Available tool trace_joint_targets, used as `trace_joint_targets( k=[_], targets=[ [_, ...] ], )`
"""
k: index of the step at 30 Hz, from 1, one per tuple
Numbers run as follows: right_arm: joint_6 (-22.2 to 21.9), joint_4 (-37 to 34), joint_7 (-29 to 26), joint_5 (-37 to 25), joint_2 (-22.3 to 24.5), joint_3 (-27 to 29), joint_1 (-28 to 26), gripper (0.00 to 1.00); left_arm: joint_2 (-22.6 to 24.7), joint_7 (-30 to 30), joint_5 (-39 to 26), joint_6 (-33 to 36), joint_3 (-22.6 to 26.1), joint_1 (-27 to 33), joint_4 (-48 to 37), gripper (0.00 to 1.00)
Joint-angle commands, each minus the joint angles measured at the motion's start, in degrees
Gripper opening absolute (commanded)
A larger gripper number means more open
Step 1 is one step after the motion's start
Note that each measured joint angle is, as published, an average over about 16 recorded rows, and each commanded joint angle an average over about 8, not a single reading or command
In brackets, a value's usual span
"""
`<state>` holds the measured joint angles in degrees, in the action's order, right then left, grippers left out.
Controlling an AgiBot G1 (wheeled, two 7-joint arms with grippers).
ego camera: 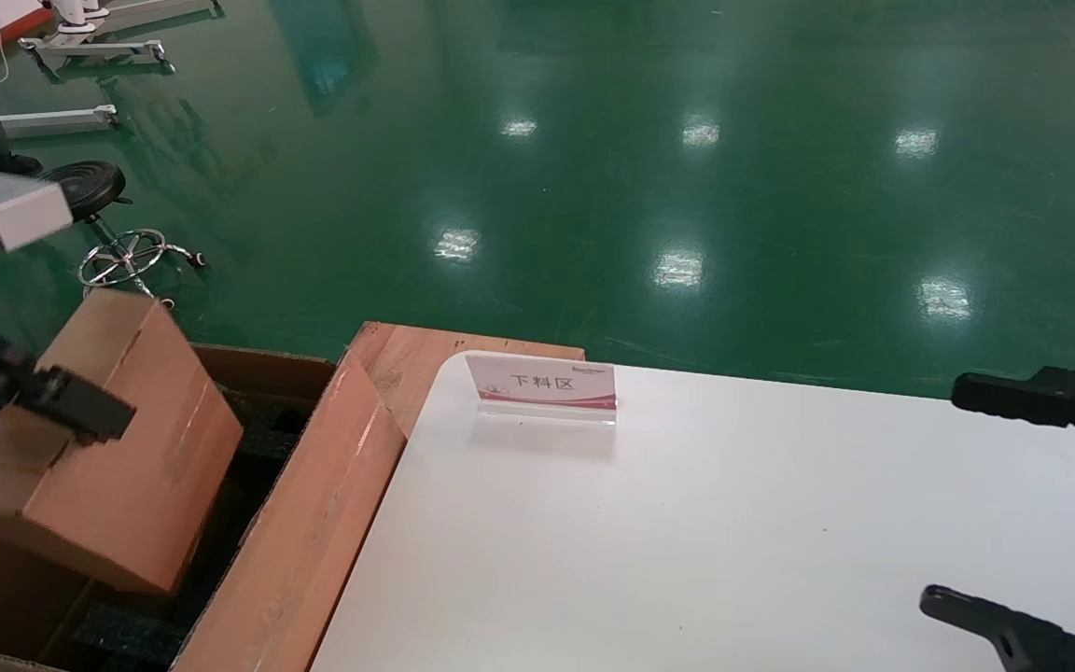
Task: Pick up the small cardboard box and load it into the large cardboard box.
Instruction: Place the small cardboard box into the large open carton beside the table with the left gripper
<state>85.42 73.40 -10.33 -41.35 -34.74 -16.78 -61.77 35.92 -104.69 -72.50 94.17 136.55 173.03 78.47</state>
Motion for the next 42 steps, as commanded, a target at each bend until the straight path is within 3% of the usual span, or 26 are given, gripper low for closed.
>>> trace_joint_targets(
  k=[1, 26, 42],
  targets=[
    [0.0, 0.0, 0.0, 0.0, 0.0, 0.0, 0.0, 1.0, -1.6, 0.6, -0.5, 0.0, 0.2, -0.1, 0.1, 0.0],
    [0.0, 0.0, 0.0, 0.1, 0.0, -0.1, 0.0, 1.0, -18.0, 15.9, -9.1, 0.4, -2.4, -1.3, 0.1, 0.0],
    [-0.1, 0.0, 0.1, 0.1, 0.1, -0.1, 0.0, 1.0, -22.2, 23.7, -13.9, 0.9, -2.9, -1.8, -0.5, 0.0]
  ],
)
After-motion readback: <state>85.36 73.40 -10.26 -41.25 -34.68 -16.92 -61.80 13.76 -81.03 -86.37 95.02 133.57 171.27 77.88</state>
